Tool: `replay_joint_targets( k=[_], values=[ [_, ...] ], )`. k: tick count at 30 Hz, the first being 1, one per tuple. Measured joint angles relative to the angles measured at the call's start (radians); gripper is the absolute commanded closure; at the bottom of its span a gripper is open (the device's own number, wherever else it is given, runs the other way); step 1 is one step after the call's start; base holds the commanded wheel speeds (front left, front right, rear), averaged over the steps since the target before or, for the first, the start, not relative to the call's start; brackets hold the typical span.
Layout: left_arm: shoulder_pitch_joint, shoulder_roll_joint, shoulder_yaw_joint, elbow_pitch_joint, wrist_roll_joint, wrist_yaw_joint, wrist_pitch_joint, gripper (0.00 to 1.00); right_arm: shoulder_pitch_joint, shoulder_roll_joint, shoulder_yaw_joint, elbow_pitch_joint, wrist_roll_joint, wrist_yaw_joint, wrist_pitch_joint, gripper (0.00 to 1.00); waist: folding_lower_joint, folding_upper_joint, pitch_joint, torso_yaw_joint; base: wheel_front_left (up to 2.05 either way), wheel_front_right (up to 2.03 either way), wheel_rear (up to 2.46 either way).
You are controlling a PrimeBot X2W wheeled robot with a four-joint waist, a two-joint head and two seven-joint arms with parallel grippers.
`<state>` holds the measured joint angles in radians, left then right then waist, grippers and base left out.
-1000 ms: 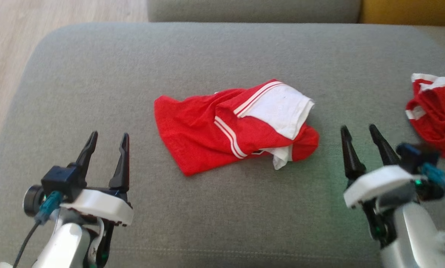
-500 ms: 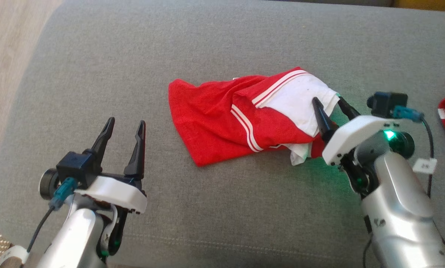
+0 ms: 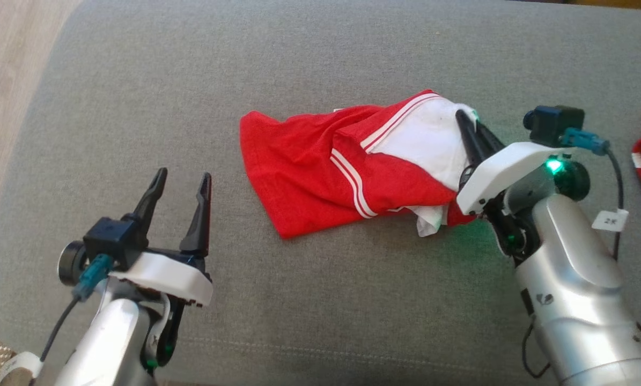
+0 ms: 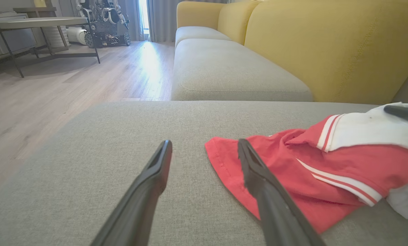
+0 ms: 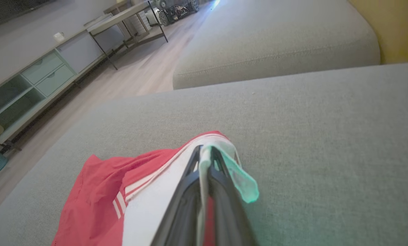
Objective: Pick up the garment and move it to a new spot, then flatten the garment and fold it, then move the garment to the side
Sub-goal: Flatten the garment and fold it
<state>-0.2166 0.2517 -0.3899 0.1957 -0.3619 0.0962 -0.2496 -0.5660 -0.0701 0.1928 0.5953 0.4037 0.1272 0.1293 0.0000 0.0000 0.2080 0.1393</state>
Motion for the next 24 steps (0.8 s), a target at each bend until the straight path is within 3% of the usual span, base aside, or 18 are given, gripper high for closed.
replay_joint_targets(
  k=[6, 12, 19, 24],
  values=[
    [0.001, -0.001, 0.017, 0.0, 0.0, -0.001, 0.0, 0.0, 0.0, -0.018, 0.027, -0.094, -0.017, 0.0, -0.045, 1.0, 0.0, 0.0, -0.011, -0.012, 0.0, 0.0, 0.0],
    [0.012, -0.004, 0.025, -0.001, 0.009, -0.001, 0.0, 0.0, 0.031, -0.043, 0.004, -0.303, -0.064, 0.0, -0.051, 1.0, 0.0, 0.0, -0.031, -0.032, 0.0, 0.0, 0.0],
    [0.035, -0.004, 0.047, -0.007, 0.009, -0.001, 0.0, 0.0, 0.306, -0.042, -0.174, -0.553, -0.141, 0.0, 0.055, 1.0, 0.0, 0.0, -0.045, -0.061, 0.0, 0.0, 0.0],
    [0.04, -0.004, 0.049, -0.008, 0.009, -0.001, 0.0, 0.0, 0.488, -0.025, -0.259, -0.614, -0.179, 0.0, 0.14, 1.0, 0.0, 0.0, -0.049, -0.074, 0.0, 0.0, 0.0]
  ],
)
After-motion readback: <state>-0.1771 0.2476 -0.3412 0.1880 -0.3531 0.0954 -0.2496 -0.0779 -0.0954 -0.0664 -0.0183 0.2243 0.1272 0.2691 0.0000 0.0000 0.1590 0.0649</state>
